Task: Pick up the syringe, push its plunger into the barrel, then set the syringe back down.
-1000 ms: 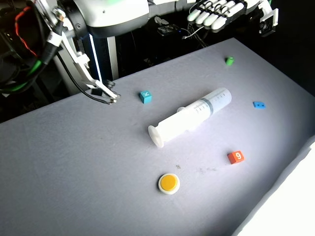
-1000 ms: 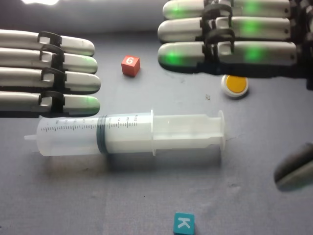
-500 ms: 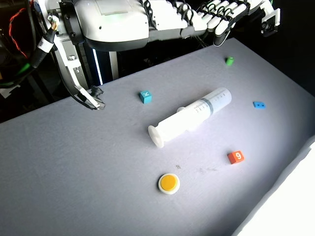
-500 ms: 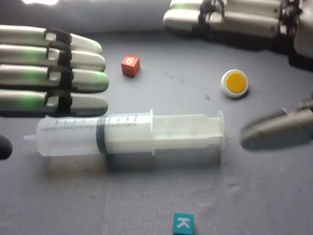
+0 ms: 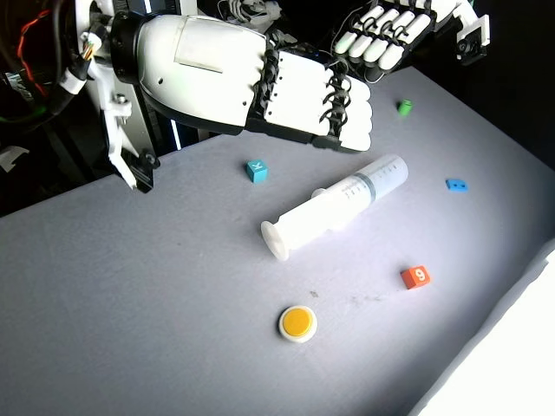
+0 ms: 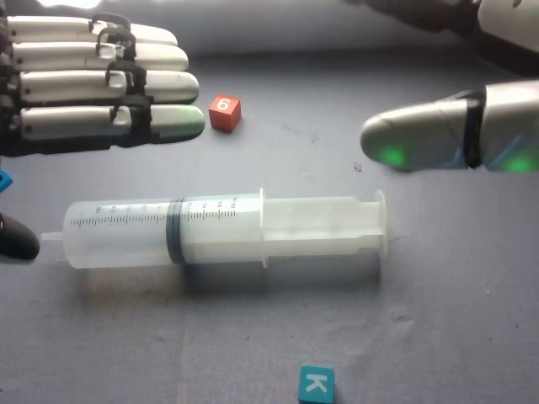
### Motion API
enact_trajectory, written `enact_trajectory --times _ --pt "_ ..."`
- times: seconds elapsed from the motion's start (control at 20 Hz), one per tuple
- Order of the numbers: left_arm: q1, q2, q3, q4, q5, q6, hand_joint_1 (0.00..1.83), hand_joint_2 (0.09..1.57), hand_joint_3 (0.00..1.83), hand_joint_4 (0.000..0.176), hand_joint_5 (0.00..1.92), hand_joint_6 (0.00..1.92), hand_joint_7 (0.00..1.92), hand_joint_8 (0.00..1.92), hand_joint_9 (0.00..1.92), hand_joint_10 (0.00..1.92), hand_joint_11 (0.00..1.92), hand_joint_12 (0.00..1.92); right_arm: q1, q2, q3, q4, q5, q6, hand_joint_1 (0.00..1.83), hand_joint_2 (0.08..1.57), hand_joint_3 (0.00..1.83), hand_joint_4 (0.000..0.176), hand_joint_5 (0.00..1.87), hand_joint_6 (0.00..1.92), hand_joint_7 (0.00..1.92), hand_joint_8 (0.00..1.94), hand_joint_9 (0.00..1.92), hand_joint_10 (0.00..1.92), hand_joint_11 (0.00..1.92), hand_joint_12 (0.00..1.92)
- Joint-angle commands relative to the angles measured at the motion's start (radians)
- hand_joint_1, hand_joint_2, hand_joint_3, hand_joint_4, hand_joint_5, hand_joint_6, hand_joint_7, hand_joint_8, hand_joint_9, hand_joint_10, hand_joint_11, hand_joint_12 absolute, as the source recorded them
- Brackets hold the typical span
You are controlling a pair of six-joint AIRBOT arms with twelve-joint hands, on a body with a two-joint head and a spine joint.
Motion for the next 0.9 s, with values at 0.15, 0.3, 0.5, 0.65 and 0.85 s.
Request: enact_trajectory --times 0.15,0.3,0.5,0.65,0.85 --pt "-0.018 0.028 -0.058 -0.080 0.205 -0.042 1.08 0.81 0.00 0.000 0.00 0.00 0.00 0.00 0.00 0.00 0.05 0.04 0.005 -0.005 -0.002 -0.003 0.143 -0.024 0.00 1.02 0.00 0.000 0.00 0.00 0.00 0.00 0.00 0.00 0.00 0.00" --pt "-0.022 0.046 -0.131 -0.173 0.461 -0.058 1.08 0.81 0.00 0.000 0.00 0.00 0.00 0.00 0.00 0.00 0.05 0.04 -0.020 -0.009 -0.002 -0.003 0.187 -0.052 0.00 1.02 0.00 0.000 0.00 0.00 0.00 0.00 0.00 0.00 0.00 0.00" --pt "-0.005 0.079 -0.234 -0.279 0.748 -0.082 1.15 0.89 0.00 0.000 0.01 0.00 0.00 0.00 0.00 0.00 0.01 0.21 -0.156 -0.021 -0.019 -0.002 0.288 -0.104 0.00 1.03 0.00 0.000 0.00 0.00 0.00 0.00 0.00 0.00 0.00 0.00" --pt "-0.024 0.087 -0.301 -0.401 0.978 -0.096 1.17 0.90 0.00 0.000 0.01 0.00 0.00 0.00 0.00 0.00 0.00 0.28 -0.177 -0.035 -0.019 0.077 0.314 -0.139 0.00 1.03 0.00 0.000 0.00 0.00 0.00 0.00 0.00 0.00 0.00 0.00" --pt "-0.060 0.078 -0.363 -0.477 1.169 -0.101 1.20 0.90 0.00 0.000 0.05 0.01 0.00 0.00 0.00 0.00 0.00 0.31 -0.175 -0.039 -0.019 0.094 0.298 -0.125 0.05 1.06 0.01 0.000 0.00 0.00 0.00 0.00 0.00 0.00 0.00 0.00"
